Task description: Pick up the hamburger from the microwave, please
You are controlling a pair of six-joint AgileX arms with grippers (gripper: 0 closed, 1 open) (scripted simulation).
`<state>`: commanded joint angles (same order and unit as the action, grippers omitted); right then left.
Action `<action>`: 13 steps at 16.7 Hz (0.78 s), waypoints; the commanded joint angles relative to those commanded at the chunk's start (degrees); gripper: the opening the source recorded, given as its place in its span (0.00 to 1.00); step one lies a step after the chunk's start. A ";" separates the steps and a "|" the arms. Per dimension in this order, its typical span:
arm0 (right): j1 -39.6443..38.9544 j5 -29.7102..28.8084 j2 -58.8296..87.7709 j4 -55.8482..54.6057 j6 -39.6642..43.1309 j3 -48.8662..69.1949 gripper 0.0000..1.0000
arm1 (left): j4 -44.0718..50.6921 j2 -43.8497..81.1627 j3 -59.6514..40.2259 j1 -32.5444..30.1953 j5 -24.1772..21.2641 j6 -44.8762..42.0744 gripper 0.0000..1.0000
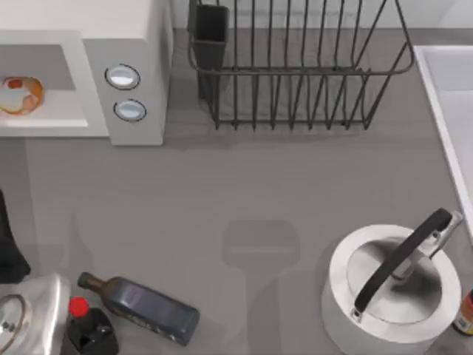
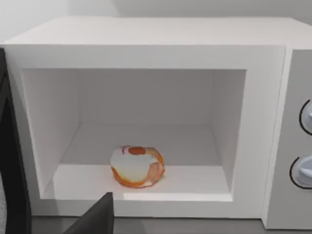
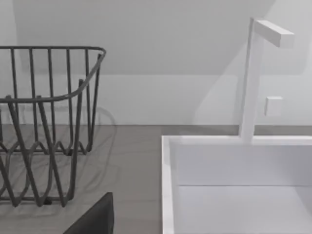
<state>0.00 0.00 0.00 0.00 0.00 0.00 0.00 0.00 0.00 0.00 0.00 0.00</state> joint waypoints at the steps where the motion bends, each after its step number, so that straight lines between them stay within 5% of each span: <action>1: 0.00 0.00 0.00 0.00 0.00 0.00 1.00 | 0.00 0.00 0.00 0.00 0.00 0.00 1.00; 8: 0.00 0.00 0.00 0.00 0.00 0.00 1.00 | -0.75 1.64 -0.67 0.09 -0.12 -0.05 1.00; 13: 0.00 0.00 0.00 0.00 0.00 0.00 1.00 | -7.01 15.30 -6.22 0.82 -1.09 -0.43 1.00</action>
<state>0.00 0.00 0.00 0.00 0.00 0.00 -7.01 15.30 -6.22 0.82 -1.09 -0.43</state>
